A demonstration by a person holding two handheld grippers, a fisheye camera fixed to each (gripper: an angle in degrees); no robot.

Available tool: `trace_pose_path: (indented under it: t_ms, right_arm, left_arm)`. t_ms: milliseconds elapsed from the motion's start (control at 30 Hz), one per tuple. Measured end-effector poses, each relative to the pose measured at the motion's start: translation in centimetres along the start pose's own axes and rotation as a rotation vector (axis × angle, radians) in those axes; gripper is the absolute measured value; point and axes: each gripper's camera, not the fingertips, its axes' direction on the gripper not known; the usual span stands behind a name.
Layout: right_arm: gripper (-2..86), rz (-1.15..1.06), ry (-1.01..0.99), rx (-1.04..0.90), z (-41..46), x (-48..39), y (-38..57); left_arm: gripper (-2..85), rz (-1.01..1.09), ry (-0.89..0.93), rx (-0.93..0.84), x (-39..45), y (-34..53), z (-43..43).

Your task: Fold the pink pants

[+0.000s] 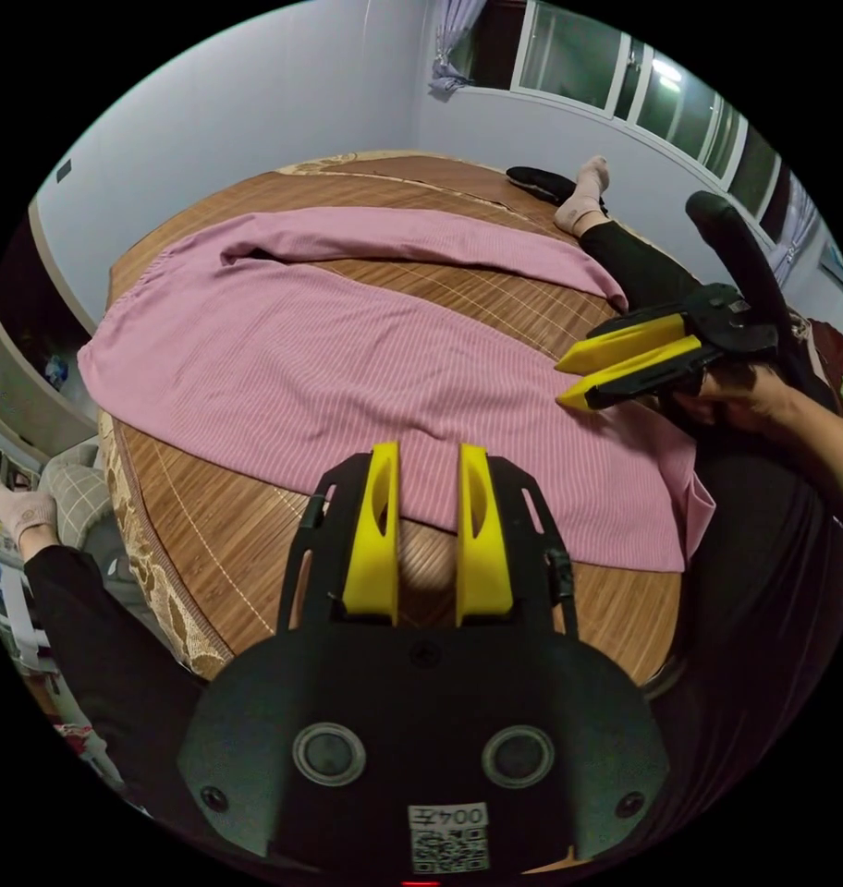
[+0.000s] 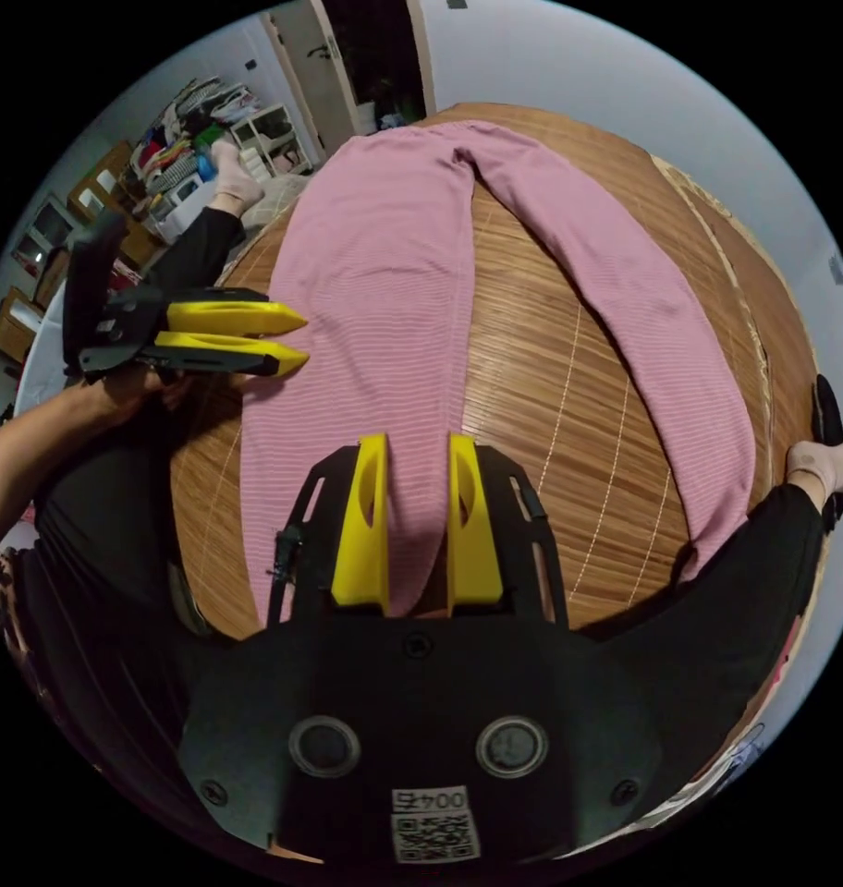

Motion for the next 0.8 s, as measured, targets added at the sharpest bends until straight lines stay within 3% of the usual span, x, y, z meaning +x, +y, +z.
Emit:
trace_pose_path:
  t_ms: [267, 467, 600, 800]
  right_arm:
    - [11.4, -0.029, 0.032, 0.018, -1.8, -0.4, -0.7]
    - [10.6, 0.181, 0.007, 0.260, -6.3, 5.0, -0.5]
    - [8.4, 0.328, 0.100, 0.221, -8.4, 11.7, -2.7]
    - [11.1, 0.272, 0.214, 0.048, -7.9, 15.8, -5.6]
  left_arm:
    - [8.8, 0.006, -0.009, 0.001, 0.1, -0.3, 0.7]
    - [8.8, 0.004, -0.004, 0.001, 0.0, -0.8, 1.0]
    - [8.6, -0.003, -0.006, 0.000, -0.2, -1.3, 1.2]
    - [8.5, -0.007, -0.002, 0.000, -0.5, -2.3, 1.3]
